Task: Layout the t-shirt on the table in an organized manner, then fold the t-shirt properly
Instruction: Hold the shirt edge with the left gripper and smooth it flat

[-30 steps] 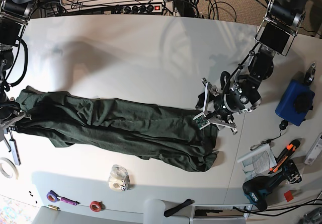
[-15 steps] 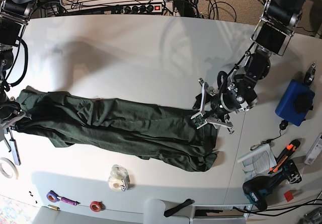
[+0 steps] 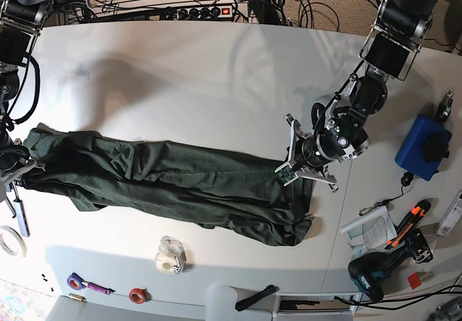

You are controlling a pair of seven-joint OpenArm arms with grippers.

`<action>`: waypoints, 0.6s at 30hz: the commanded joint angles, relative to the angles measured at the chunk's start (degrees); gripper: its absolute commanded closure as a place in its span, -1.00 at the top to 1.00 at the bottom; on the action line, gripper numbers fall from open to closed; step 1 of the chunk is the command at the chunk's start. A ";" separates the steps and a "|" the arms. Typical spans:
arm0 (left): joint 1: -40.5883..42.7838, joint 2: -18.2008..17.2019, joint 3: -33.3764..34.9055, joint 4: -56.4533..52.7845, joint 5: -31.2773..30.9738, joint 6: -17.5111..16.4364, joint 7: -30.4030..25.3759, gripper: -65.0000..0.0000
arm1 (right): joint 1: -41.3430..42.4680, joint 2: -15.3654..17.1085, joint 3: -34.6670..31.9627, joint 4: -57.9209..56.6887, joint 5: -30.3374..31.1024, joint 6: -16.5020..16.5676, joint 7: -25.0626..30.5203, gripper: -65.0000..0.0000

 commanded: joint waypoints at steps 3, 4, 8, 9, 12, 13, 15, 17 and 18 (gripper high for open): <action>-1.42 -1.31 -0.39 3.41 -0.20 0.22 -0.15 -1.00 | 1.42 1.62 0.50 0.74 0.11 0.00 1.51 -1.00; -1.42 -1.84 -0.39 4.85 -0.20 0.24 0.26 -1.00 | 1.44 1.62 0.50 0.74 0.11 0.00 1.51 -1.00; -1.42 -4.83 -0.42 12.85 -0.24 0.55 2.34 -1.00 | 1.44 1.66 0.61 0.74 0.17 0.00 1.46 -1.00; -1.40 -5.60 -0.42 15.32 -0.35 1.84 3.08 -1.00 | 1.42 1.79 0.59 0.74 0.37 0.00 1.42 -1.00; -1.40 -7.23 -0.55 22.12 -1.36 4.94 5.51 -1.00 | 1.62 1.95 0.61 0.74 0.79 0.00 1.20 -1.00; -1.40 -7.54 -0.55 24.00 -1.53 5.42 6.21 -1.00 | 1.68 1.97 0.61 0.74 0.76 0.00 1.16 -1.00; -1.42 -7.65 -0.55 26.53 -1.44 5.60 7.61 -1.00 | 1.79 1.95 0.61 0.74 0.79 0.00 1.14 -1.00; -1.46 -7.61 -0.55 27.85 -0.15 5.55 7.56 -1.00 | 2.38 1.97 0.61 0.74 1.77 0.02 0.96 -1.00; -1.66 -7.61 -0.55 28.20 1.64 5.57 7.23 -1.00 | 3.10 1.99 0.68 0.74 2.56 0.02 0.83 -1.00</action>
